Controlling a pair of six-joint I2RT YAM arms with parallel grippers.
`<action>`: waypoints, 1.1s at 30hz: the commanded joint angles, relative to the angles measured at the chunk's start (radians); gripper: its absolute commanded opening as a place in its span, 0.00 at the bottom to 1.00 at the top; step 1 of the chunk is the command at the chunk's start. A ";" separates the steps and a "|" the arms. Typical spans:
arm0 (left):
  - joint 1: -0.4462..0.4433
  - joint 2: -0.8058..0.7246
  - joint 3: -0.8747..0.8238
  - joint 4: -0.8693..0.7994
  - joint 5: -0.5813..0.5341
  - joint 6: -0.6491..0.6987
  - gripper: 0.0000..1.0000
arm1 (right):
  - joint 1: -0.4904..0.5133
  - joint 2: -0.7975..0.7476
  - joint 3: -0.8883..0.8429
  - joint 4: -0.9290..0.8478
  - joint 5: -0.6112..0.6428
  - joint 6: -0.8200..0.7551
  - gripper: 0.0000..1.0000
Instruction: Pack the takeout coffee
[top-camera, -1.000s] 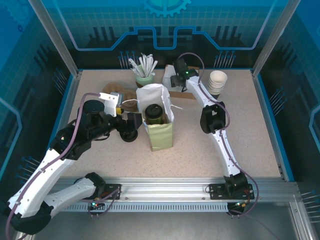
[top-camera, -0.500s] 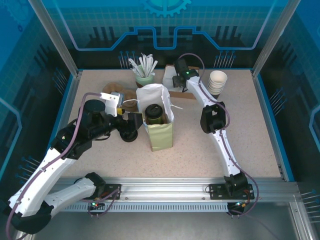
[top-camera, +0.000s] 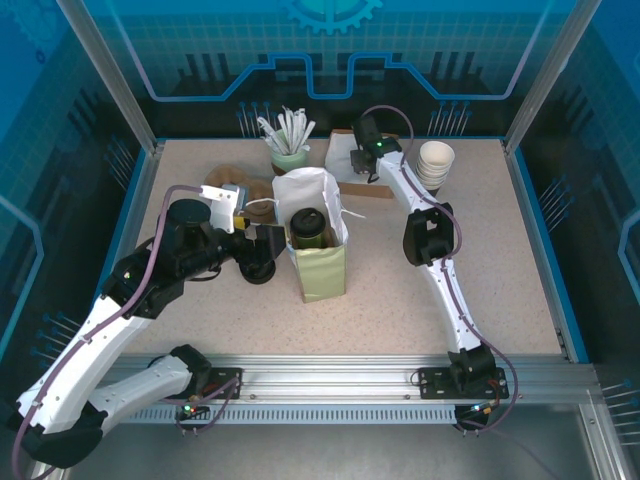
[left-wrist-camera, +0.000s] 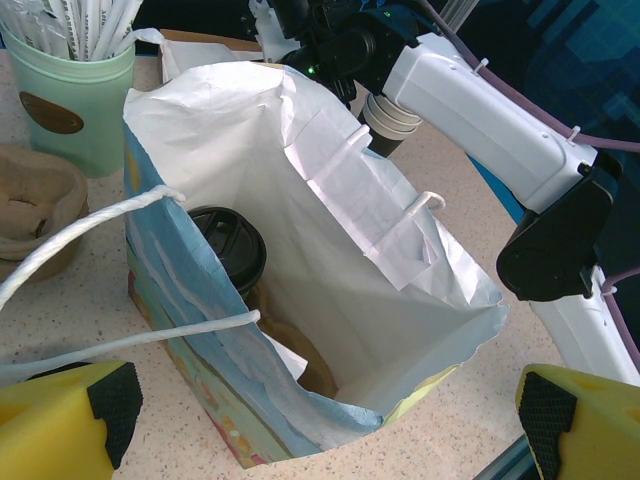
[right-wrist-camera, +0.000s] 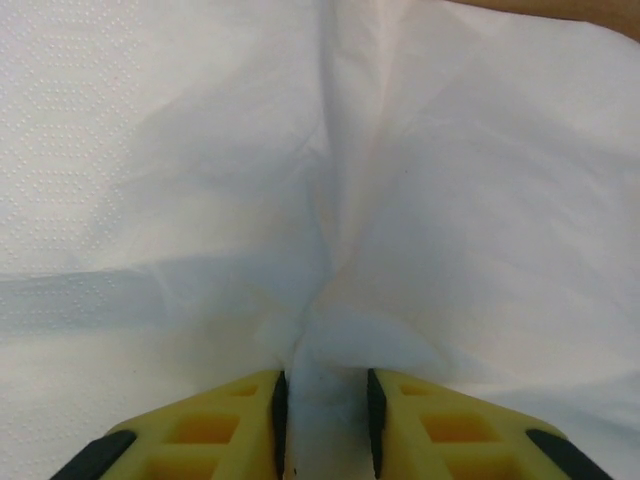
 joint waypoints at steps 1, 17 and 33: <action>0.001 0.005 0.018 -0.014 0.026 -0.005 0.98 | -0.009 -0.064 0.036 0.012 -0.016 0.007 0.24; 0.002 0.030 0.041 -0.011 0.023 0.001 0.99 | 0.006 -0.330 0.047 -0.060 -0.055 -0.007 0.00; 0.003 0.020 0.012 -0.002 -0.114 -0.021 0.99 | 0.084 -0.768 -0.007 -0.224 -0.393 0.198 0.00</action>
